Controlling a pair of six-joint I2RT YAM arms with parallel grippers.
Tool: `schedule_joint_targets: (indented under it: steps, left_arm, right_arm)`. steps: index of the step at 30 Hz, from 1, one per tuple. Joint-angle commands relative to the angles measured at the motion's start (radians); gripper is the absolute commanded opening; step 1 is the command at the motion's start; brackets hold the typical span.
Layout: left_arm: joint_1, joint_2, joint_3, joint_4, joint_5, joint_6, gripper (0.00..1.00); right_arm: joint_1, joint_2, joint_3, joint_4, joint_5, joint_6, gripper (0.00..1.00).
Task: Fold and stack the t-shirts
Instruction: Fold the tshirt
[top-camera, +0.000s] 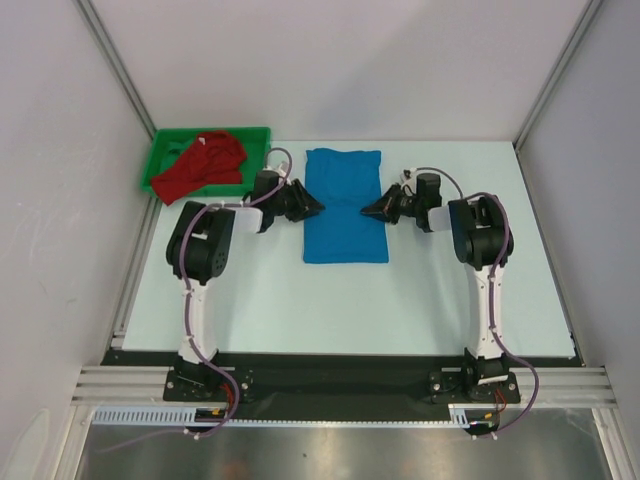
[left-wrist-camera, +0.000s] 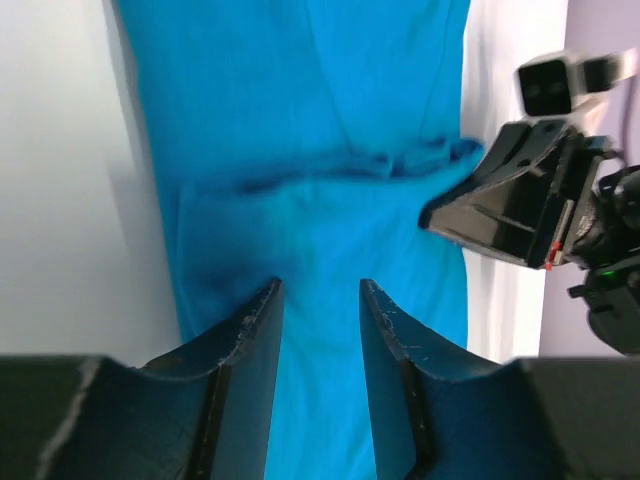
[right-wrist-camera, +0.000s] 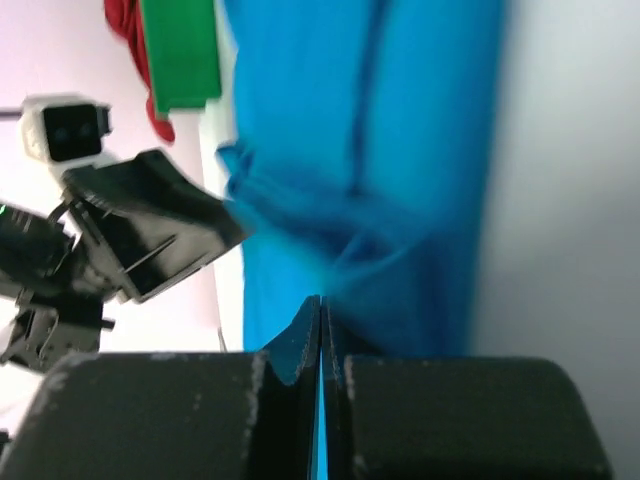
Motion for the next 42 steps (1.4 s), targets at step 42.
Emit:
schedule_joint_targets:
  steps: [42]
  left_arm:
    - [-0.065,-0.293,-0.484,0.153,-0.043,-0.045,0.44]
  right_arm:
    - [0.091,-0.348,-0.478,-0.072,0.150,-0.119,0.03]
